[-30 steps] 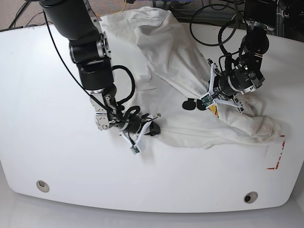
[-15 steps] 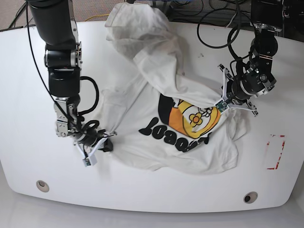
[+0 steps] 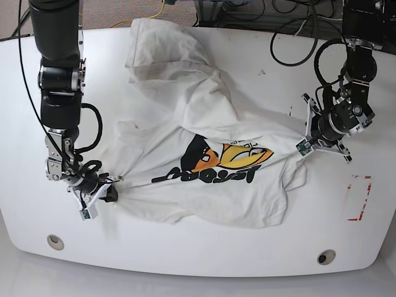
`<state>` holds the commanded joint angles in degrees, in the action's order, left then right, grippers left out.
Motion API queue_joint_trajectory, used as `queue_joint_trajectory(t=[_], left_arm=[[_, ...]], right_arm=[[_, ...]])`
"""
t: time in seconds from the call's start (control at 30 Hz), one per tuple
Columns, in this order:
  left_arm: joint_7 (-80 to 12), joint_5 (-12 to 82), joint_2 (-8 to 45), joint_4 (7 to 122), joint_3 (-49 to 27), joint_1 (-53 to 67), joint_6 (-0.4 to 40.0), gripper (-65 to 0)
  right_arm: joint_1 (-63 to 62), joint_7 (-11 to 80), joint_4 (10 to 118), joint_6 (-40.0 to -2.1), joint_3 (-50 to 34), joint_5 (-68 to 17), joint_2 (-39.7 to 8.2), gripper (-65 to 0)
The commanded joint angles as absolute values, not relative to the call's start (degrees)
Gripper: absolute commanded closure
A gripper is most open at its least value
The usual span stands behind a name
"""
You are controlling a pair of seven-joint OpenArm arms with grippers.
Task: Layout the t-shirt on the table in an organized manner, then fold the t-shirt properly
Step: 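Pull the shirt apart with both grippers to spread the printed front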
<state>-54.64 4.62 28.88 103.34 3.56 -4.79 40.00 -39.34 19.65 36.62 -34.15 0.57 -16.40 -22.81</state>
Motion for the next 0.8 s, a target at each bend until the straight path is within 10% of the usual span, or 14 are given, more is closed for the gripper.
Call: queue_joint_trajectory(t=[0.8], left_arm=[[-54.46,4.62,38.81,88.31,3.47,-16.66,40.00,-1.4]], right_arm=[[-31.78,19.30,38.46,-34.68,0.48,-16.48,-24.40,0.0]])
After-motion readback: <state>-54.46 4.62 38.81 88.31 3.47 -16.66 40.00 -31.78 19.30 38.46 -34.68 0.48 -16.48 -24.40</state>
